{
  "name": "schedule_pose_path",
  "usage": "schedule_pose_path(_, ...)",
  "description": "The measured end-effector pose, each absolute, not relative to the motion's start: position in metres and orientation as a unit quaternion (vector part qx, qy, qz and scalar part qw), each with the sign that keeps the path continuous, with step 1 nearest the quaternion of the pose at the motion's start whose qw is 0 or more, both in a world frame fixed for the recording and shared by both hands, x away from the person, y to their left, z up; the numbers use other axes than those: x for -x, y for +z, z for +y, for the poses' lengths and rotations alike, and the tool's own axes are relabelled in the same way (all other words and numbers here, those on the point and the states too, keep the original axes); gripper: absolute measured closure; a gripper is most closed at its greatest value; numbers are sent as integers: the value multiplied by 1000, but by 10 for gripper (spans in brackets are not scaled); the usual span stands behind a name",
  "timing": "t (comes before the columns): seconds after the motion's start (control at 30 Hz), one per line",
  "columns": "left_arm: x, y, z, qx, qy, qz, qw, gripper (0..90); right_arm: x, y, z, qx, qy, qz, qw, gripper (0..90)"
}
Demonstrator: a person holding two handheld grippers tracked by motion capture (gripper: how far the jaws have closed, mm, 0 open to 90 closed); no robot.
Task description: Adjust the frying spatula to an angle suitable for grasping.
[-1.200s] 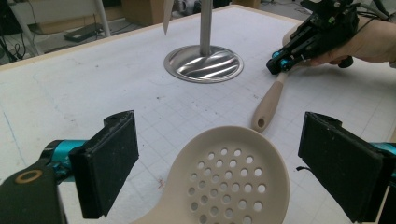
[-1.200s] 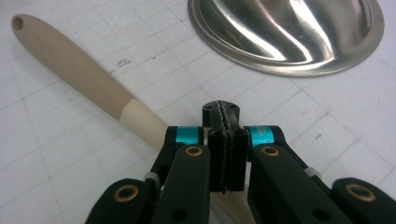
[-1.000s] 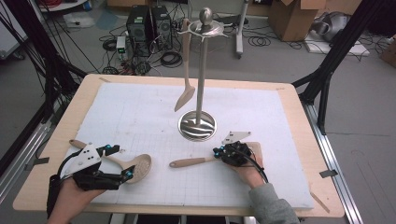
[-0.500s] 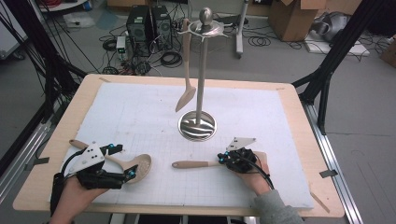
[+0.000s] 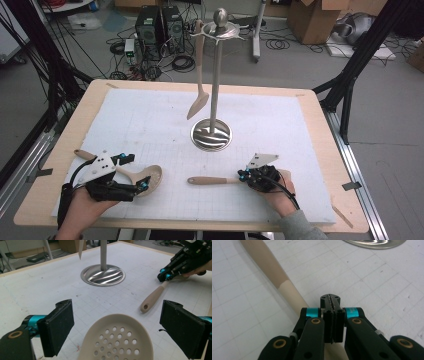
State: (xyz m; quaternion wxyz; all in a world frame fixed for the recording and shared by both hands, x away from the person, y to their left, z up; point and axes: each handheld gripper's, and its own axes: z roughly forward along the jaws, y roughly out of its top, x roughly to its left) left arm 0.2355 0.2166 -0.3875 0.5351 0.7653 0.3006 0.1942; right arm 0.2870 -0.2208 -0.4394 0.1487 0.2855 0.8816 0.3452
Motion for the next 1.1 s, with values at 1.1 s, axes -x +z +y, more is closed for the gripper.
schedule_pose_path(1.1,-232,-388,224,-762,200,309,532,124,-266,-439,-135,-154,399,902,49,900)
